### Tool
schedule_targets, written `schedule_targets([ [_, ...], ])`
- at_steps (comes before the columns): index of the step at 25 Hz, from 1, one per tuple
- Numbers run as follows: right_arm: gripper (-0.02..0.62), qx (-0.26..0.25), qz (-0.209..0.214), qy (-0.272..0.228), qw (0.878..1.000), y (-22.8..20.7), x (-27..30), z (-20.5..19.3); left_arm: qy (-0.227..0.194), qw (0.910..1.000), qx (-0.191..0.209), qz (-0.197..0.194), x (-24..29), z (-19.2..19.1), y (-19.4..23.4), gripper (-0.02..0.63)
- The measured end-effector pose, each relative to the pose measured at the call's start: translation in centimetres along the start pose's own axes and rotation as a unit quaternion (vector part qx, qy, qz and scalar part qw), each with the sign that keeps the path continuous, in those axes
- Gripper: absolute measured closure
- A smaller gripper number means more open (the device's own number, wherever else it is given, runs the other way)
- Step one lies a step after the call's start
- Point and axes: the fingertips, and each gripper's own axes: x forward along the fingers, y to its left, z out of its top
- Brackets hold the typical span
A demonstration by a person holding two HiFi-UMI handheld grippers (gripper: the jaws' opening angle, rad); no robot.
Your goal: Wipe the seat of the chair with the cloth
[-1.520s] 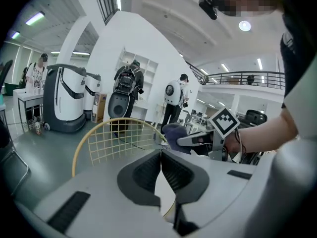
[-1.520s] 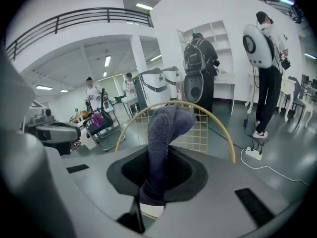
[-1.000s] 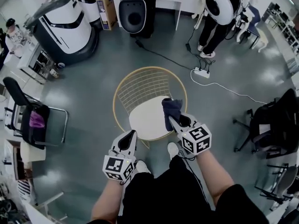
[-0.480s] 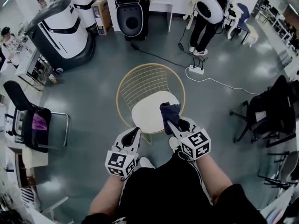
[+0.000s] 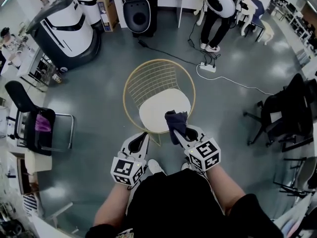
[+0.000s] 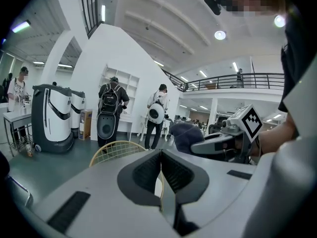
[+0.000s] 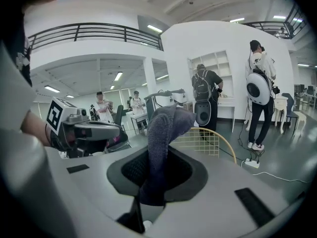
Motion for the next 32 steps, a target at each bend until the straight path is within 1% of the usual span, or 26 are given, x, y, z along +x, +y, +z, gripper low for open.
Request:
schedule_targets([
  [6,0.517,-0.015,0.031,0.000,0.999,-0.3,-2.6,-0.6,0.003,0.9995,-0.011,0.029,-0.1,-1.0,-2.9,0.586],
  [12,0.517,-0.017,0.051,-0.001,0.999,-2.1,-6.4,-2.0,0.010,0.9990,-0.016,0.041,0.9,-1.9,-8.1,0.587],
  [17,0.517,-0.029,0.074,-0.001,0.997,-2.9,-9.0,-3.1,0.004,0.9982,-0.013,0.059,1.0,-2.1,-11.7,0.587],
  [26,0.517,-0.053,0.110,-0.010,0.992,-2.6,-10.8,-2.5,-0.009,0.9956,-0.013,0.093,0.3,-1.7,-14.4,0.586],
  [32,0.517,-0.061,0.121,-0.007,0.991,-2.8,-12.0,-3.2,-0.015,0.9943,-0.016,0.104,0.1,-2.0,-16.0,0.586],
])
